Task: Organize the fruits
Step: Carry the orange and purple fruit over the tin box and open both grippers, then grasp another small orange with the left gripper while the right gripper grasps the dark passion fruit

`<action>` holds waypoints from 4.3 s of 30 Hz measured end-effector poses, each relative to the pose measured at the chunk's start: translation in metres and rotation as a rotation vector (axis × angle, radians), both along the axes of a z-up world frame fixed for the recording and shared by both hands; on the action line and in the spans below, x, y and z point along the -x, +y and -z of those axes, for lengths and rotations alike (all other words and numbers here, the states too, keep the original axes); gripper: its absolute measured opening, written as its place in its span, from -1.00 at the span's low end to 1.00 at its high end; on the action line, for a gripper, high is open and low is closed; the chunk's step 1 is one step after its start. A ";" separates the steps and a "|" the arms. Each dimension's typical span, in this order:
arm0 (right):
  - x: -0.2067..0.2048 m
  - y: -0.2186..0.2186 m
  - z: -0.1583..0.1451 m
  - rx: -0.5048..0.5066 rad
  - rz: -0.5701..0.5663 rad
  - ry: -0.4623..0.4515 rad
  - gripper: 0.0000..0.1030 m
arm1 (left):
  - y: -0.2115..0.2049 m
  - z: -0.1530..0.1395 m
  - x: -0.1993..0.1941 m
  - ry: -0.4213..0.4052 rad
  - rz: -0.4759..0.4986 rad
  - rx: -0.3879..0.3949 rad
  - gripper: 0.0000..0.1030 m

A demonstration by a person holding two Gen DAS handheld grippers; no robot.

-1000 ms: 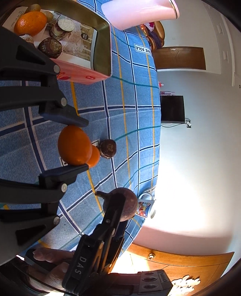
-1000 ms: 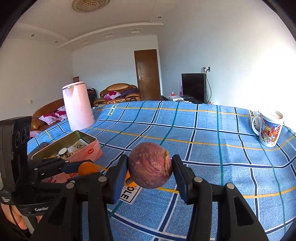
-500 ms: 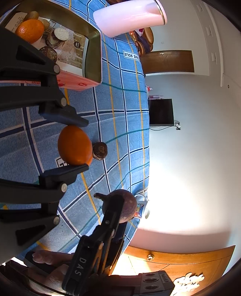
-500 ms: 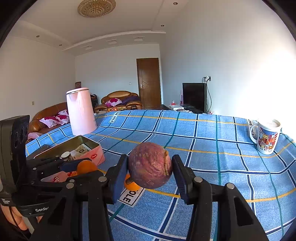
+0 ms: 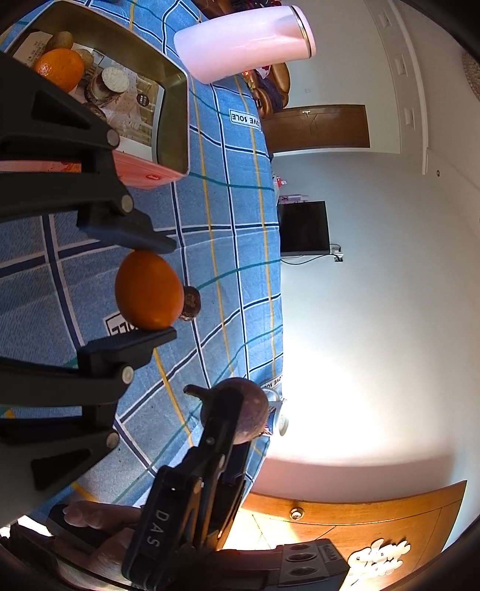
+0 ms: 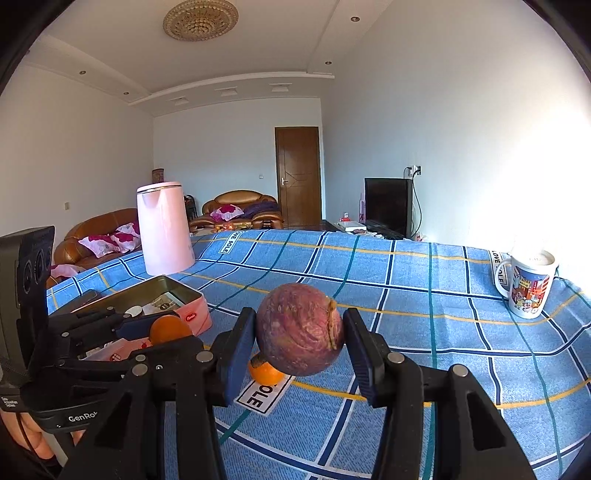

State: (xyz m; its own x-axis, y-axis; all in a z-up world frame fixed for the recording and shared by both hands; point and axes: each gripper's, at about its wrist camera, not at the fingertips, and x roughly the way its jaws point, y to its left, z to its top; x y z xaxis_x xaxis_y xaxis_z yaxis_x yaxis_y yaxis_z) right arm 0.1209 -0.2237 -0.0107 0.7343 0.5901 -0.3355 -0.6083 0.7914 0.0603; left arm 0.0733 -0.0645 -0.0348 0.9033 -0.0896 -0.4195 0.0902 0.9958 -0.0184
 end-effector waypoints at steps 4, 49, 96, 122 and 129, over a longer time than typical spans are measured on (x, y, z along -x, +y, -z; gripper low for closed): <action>0.002 -0.001 -0.001 -0.003 0.002 -0.012 -0.02 | -0.001 -0.002 0.004 -0.025 -0.004 -0.010 -0.18; -0.018 0.146 -0.023 0.083 -0.263 0.079 -0.02 | 0.162 -0.043 0.004 0.001 -0.243 0.059 -0.18; -0.070 0.000 0.017 0.142 0.100 0.260 0.36 | -0.011 -0.001 -0.073 0.247 0.061 -0.025 0.30; -0.098 0.028 0.017 0.122 0.043 0.365 0.41 | 0.021 0.010 -0.099 0.309 0.022 0.042 -0.23; -0.115 0.065 0.035 0.190 0.045 0.429 0.14 | 0.048 0.004 -0.096 0.250 -0.058 0.103 -0.23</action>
